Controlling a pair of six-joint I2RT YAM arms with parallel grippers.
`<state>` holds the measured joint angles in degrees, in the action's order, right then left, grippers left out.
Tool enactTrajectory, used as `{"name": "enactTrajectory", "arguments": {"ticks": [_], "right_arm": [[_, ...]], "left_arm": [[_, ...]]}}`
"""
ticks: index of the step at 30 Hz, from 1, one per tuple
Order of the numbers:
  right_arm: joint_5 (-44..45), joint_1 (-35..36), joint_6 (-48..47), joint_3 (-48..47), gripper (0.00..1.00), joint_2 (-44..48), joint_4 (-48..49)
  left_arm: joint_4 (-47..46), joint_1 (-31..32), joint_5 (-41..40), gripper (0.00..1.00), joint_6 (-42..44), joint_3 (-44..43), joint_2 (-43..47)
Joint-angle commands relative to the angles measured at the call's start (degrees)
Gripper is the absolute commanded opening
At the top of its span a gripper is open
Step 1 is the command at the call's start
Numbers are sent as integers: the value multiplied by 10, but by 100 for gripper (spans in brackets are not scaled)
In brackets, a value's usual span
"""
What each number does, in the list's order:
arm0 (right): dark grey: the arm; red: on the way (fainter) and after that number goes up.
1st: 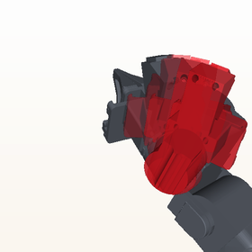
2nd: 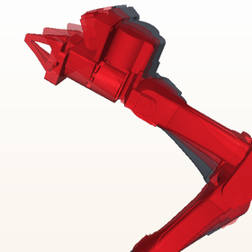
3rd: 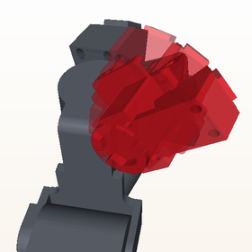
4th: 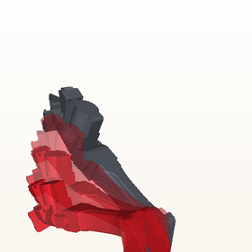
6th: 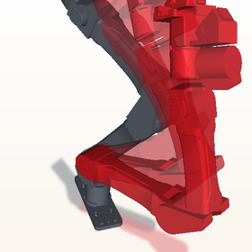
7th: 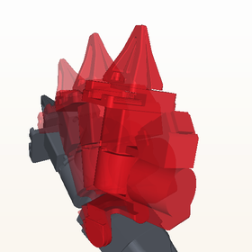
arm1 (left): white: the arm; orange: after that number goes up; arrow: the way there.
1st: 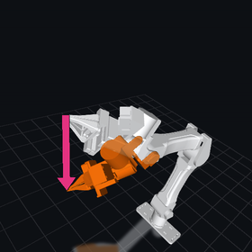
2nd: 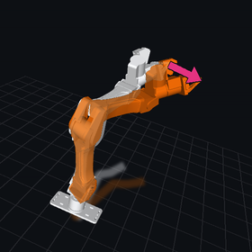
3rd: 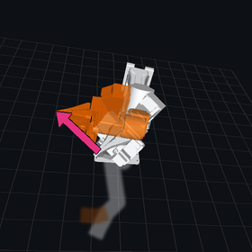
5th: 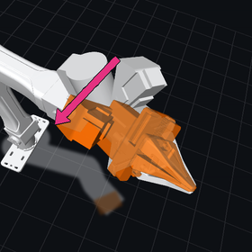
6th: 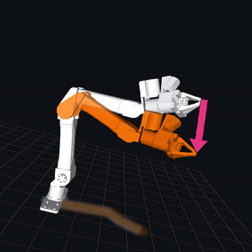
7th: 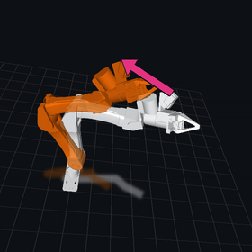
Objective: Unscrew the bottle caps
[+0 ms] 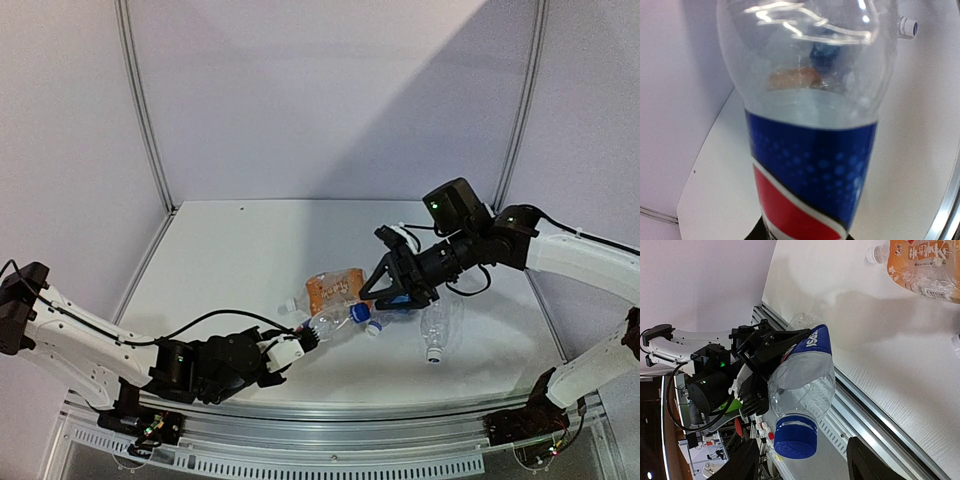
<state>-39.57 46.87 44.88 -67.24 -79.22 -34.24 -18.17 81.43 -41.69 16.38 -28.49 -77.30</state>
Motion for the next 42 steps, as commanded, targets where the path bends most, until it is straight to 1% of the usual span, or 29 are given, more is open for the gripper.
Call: {"name": "enactTrajectory", "arguments": {"ticks": [1, 5, 8, 11, 17, 20, 22, 24, 25, 27, 28, 29, 30, 31, 32, 33, 34, 35, 36, 37, 39, 40, 42], "right_arm": [[-17, 16, 5, -10, 59, -17, 9], [-14, 24, 7, -12, 57, -24, 8], [-11, 25, 6, -10, 53, -24, 4], [-10, 26, 1, -9, 43, -24, -1], [-9, 29, -22, -8, 17, -25, -16], [-8, 37, -69, -22, 8, -28, -20], [37, 52, -153, -51, 5, -28, -40], [118, 78, -251, -85, 4, -26, -71], [150, 90, -326, -96, 5, -25, -76], [182, 112, -427, -96, 5, -14, -62], [191, 125, -514, -84, 5, -7, -47], [191, 134, -568, -61, 7, 3, -33], [176, 141, -649, -43, 10, 16, -32], [165, 147, -787, -22, 12, 23, -37], [184, 154, -871, 5, 16, 34, -22], [223, 160, -959, 43, 25, 49, 46], [255, 167, -1025, 91, 30, 58, 98], [278, 171, -1065, 116, 37, 68, 136], [299, 175, -1118, 135, 40, 71, 164], [327, 181, -1169, 146, 41, 71, 184], [387, 198, -1223, 152, 43, 64, 184], [418, 205, -1238, 153, 44, 61, 182], [427, 214, -1245, 155, 45, 67, 179]], "left_arm": [[-13, 6, -9, 0, 2, -13, -7], [-11, 6, -22, 0, 1, -14, -5], [-11, 6, -17, 0, -1, -13, -2], [-11, 6, -16, 0, -1, -13, -3], [-11, 6, -15, 0, -1, -14, -3], [-10, 6, -12, 0, -2, -13, -3], [-10, 6, -8, 0, -2, -14, -4], [-10, 6, -1, 0, -4, -13, -4], [-11, 6, 1, 0, -5, -14, -5], [-12, 6, 6, 0, -5, -14, -6], [-12, 6, 7, 0, -5, -14, -7], [-12, 6, 8, 0, -4, -14, -7], [-12, 6, 9, 0, -4, -14, -7], [-13, 6, 11, 0, -4, -15, -6], [-13, 6, 12, 0, -4, -14, -7], [-14, 6, 14, 0, -4, -15, -6], [-14, 6, 15, 0, -5, -15, -5], [-14, 6, 16, 0, -4, -14, -4], [-14, 6, 16, 0, -5, -14, -4], [-14, 6, 15, 0, -5, -13, -3], [-14, 6, 14, 0, -5, -13, -1], [-13, 6, 14, 0, -5, -12, 0], [-13, 6, 14, 0, -5, -12, 0]]}}
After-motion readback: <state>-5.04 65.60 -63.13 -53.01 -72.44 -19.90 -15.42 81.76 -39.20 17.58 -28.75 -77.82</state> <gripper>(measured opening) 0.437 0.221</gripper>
